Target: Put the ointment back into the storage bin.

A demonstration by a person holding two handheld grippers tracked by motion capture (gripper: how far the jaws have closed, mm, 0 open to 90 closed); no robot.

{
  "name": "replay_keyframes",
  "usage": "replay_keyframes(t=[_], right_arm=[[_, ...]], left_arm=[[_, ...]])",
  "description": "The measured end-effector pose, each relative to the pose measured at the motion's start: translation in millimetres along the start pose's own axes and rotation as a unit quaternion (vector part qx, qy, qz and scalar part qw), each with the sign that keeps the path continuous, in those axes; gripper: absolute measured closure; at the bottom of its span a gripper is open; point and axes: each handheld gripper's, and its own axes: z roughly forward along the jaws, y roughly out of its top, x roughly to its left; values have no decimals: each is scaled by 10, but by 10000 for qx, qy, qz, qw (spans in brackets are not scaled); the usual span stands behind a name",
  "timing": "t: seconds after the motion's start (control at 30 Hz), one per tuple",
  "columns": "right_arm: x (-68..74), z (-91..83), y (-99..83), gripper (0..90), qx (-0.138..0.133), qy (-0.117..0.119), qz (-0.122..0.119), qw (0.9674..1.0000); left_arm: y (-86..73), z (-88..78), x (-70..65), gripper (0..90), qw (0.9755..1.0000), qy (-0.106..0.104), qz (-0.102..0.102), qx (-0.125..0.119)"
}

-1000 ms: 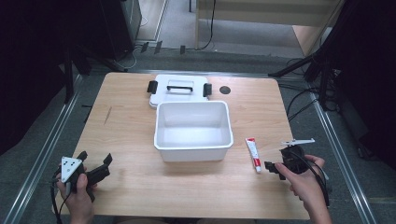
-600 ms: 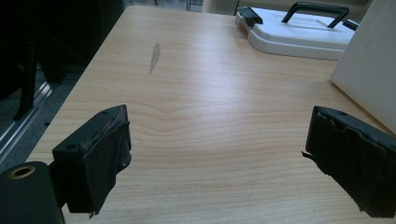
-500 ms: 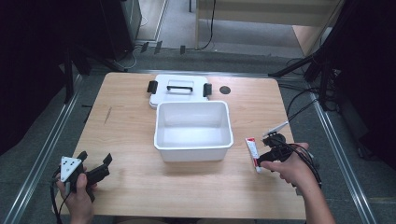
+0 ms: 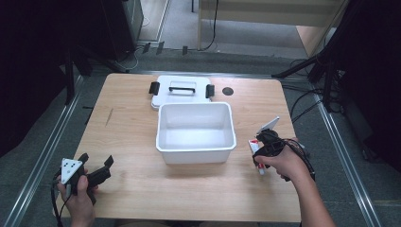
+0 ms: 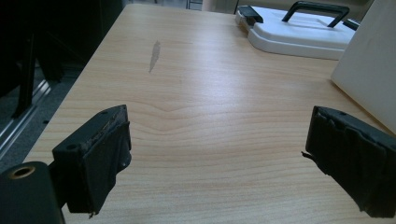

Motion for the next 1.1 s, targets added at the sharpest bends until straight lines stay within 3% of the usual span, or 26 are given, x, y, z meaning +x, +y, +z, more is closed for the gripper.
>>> replay_keyframes(t=[0.17,0.3,0.43,0.73,0.9,1.1], right_arm=[[17,35,79,466,103,182,235,9995],[32,70,129,503,283,113,246,9992],[40,118,176,544,457,199,371,9981],[58,182,219,651,630,47,410,9972],[46,192,222,720,536,9,392,9978],[26,112,212,724,364,99,413,9984]], left_arm=[[0,0,1,78,10000,-1,-1,5],[1,1,1,78,10000,-3,5,12],[1,1,2,78,10000,-4,7,14],[2,2,3,78,10000,-7,2,18],[2,4,1,77,10000,-14,1,13],[2,4,1,78,10000,-14,5,15]])
